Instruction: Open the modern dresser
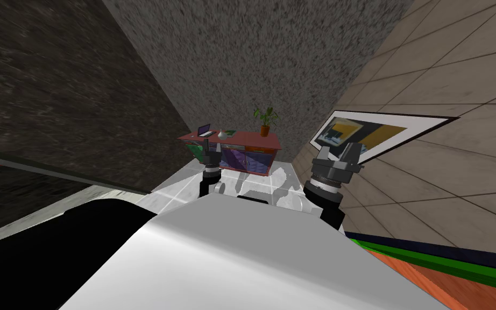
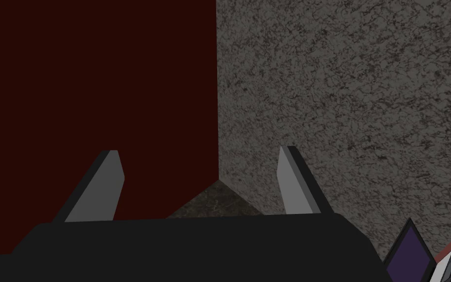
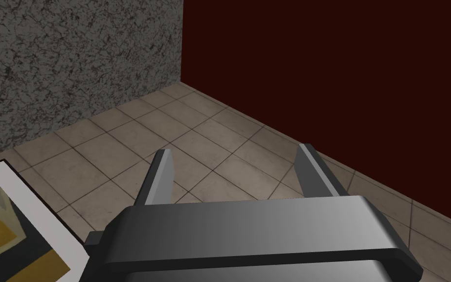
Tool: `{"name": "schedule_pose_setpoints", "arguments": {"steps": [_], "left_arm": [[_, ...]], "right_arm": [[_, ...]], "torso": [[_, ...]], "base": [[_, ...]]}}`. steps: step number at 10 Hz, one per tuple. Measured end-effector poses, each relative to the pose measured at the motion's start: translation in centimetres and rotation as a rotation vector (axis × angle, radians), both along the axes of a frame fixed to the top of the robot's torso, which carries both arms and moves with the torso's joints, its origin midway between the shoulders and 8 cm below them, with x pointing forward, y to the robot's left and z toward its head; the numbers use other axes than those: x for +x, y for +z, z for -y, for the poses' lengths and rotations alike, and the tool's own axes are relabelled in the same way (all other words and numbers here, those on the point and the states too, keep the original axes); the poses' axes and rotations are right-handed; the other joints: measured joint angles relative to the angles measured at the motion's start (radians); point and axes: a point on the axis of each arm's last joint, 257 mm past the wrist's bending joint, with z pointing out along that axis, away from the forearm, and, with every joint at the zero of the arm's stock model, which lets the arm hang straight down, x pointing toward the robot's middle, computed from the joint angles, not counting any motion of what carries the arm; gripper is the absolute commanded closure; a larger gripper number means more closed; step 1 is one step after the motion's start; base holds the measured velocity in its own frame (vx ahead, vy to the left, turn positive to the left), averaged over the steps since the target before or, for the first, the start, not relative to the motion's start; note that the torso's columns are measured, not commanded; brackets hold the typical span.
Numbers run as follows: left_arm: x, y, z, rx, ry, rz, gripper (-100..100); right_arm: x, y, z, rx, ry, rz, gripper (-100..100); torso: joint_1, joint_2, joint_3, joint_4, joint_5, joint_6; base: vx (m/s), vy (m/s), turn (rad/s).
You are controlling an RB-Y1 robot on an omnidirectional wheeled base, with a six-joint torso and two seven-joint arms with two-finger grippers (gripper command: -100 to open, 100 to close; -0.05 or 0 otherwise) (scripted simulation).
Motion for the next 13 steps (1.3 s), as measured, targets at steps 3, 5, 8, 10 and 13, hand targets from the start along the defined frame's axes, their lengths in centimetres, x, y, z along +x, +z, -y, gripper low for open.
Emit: {"name": "schedule_pose_setpoints", "arguments": {"steps": [3,5,8,10,13], "left_arm": [[0.0,0.0,0.0,0.000,0.000,0.000,0],[0.0,0.0,0.0,0.000,0.000,0.000,0],[0.0,0.0,0.0,0.000,0.000,0.000,0],[0.0,0.0,0.0,0.000,0.000,0.000,-100],[0.4,-1.0,0.7,0.059,-0.030,-0.018,-100]], "right_arm": [[0.0,0.0,0.0,0.000,0.000,0.000,0],[0.0,0.0,0.0,0.000,0.000,0.000,0],[0.0,0.0,0.0,0.000,0.000,0.000,0],[0.0,0.0,0.0,0.000,0.000,0.000,0],[0.0,0.0,0.0,0.000,0.000,0.000,0]], "torso": [[0.000,0.175,-0.351,0.176,0.000,0.000],[0.000,0.322,-0.644,0.322,0.000,0.000],[0.000,0.544,-1.087,0.544,0.000,0.000],[0.000,0.691,-1.382,0.691,0.000,0.000],[-0.001,0.735,-1.476,0.736,0.000,0.000]], "base": [[0.000,0.000,0.000],[0.000,0.000,0.000],[0.000,0.000,0.000],[0.012,-0.003,-0.002],[0.061,-0.024,-0.006]]}}
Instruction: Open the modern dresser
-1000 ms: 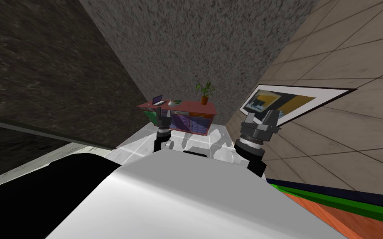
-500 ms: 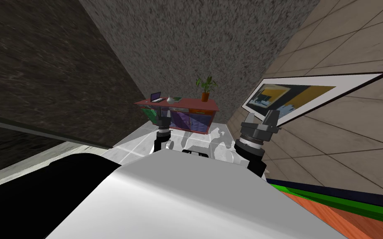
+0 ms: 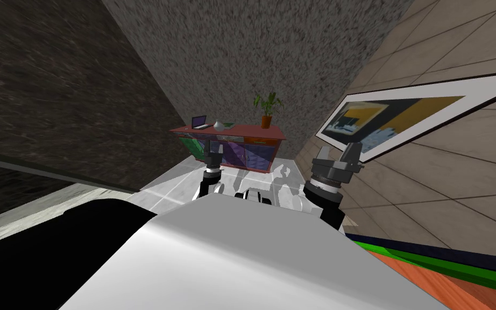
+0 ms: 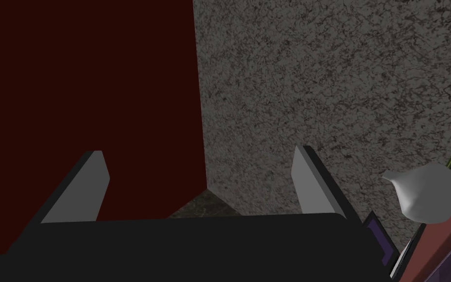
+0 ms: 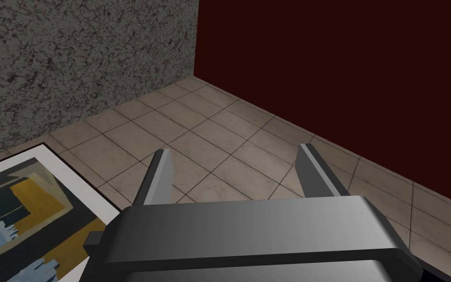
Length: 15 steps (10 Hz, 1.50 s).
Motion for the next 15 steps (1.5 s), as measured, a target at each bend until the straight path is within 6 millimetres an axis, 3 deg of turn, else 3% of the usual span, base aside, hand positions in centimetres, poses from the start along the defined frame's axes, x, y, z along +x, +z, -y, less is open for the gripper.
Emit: {"name": "schedule_pose_setpoints", "arguments": {"steps": [15], "left_arm": [[2.9,-9.9,-0.3,0.096,-0.039,-0.074,-100]], "right_arm": [[0.0,0.0,0.0,0.000,0.000,0.000,0]], "torso": [[0.000,0.004,0.001,0.002,0.000,0.000]], "base": [[0.103,-0.037,-0.008]]}}
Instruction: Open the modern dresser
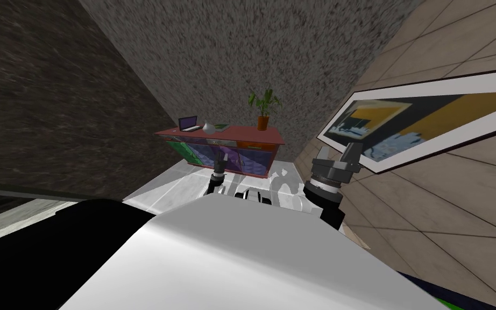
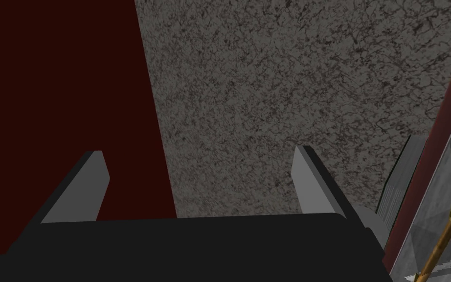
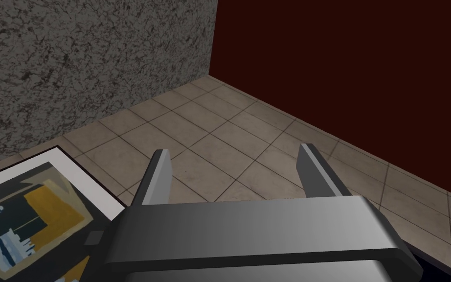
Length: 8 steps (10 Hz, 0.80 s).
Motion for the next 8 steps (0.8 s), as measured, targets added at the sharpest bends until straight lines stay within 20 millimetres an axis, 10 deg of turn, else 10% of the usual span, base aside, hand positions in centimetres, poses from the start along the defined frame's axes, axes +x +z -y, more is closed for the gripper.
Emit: {"name": "schedule_pose_setpoints", "arguments": {"steps": [8], "left_arm": [[0.5,-5.4,-0.7,0.011,0.000,-0.038,-100]], "right_arm": [[0.0,0.0,0.0,0.000,0.000,0.000,0]], "torso": [[0.000,0.000,0.000,0.000,0.000,0.000]], "base": [[0.112,-0.035,-0.010]]}}
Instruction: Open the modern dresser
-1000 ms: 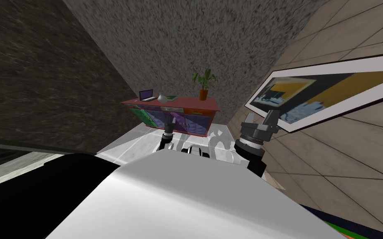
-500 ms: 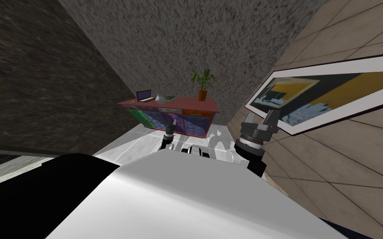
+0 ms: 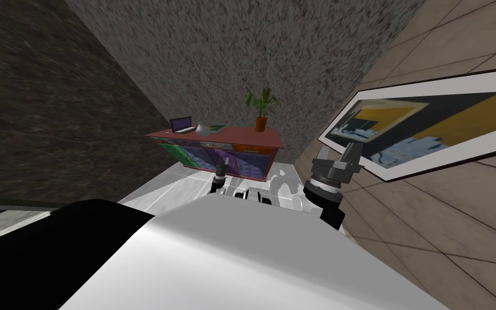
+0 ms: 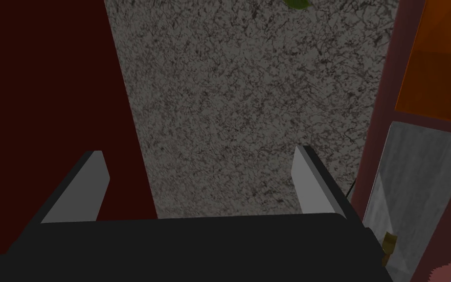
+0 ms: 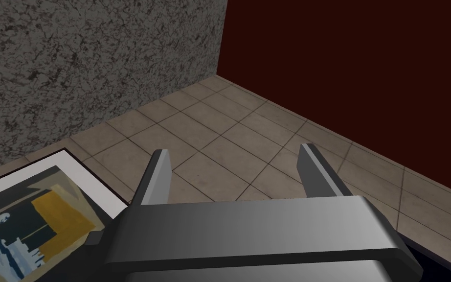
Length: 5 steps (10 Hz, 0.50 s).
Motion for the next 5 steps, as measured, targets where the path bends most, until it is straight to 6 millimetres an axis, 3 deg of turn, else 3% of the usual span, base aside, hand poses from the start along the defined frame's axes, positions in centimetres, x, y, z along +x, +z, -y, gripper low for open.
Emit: {"name": "schedule_pose_setpoints", "arguments": {"steps": [5], "left_arm": [[0.1,-2.9,-0.2,0.000,0.002,-0.022,-100]], "right_arm": [[0.0,0.0,0.0,0.000,0.000,0.000,0]], "torso": [[0.001,-0.002,-0.001,0.000,0.000,0.000]], "base": [[0.102,-0.040,-0.010]]}}
